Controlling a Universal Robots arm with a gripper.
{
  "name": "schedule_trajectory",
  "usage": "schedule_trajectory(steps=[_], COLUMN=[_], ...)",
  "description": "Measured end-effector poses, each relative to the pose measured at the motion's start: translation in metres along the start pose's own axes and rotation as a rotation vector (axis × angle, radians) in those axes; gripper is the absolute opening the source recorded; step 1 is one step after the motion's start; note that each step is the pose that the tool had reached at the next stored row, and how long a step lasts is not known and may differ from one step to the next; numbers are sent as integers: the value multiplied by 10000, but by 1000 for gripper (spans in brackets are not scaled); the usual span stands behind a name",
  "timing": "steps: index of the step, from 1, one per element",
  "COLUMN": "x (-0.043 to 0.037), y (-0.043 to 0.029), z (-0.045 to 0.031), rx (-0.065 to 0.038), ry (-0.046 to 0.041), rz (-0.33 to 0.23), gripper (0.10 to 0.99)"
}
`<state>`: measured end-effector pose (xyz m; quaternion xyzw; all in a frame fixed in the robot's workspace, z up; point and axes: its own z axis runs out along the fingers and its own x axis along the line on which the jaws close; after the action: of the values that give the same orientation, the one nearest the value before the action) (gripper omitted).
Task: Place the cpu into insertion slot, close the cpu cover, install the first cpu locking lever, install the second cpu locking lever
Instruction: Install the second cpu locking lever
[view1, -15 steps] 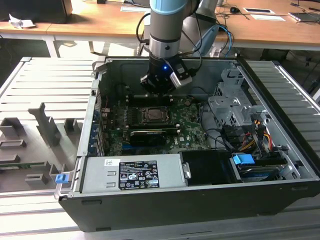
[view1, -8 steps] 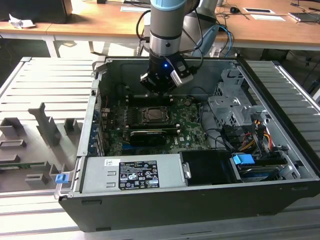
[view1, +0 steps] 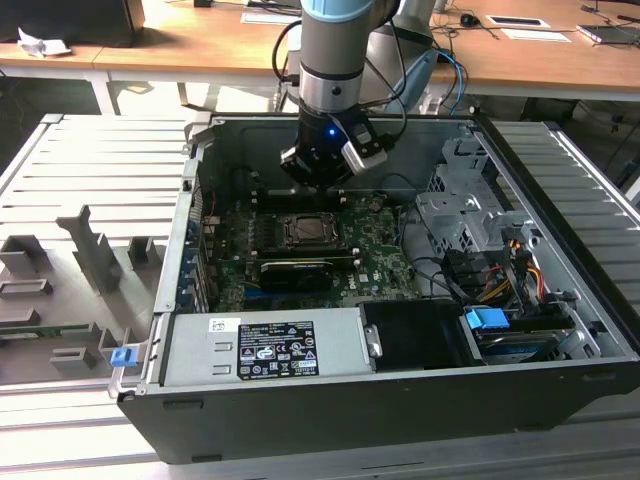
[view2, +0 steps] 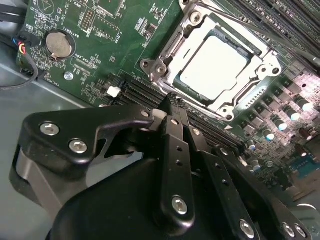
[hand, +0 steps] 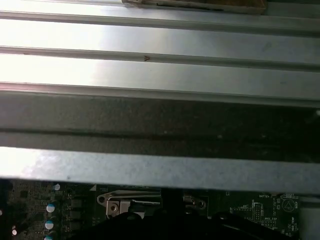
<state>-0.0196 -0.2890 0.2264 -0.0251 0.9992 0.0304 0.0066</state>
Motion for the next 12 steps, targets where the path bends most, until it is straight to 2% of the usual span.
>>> schedule_trajectory(steps=[6, 8, 9, 10, 11, 12], x=[0, 0, -1, -3, -5, -4], y=[-44, -46, -42, -33, -30, -41], z=[-4, -28, -97, -254, -328, -328], rx=[5, 5, 1, 1, 2, -3], ry=[0, 10, 18, 31, 37, 36], rz=[0, 2, 1, 2, 2, 1], gripper=[106, 106, 106, 106, 106, 106])
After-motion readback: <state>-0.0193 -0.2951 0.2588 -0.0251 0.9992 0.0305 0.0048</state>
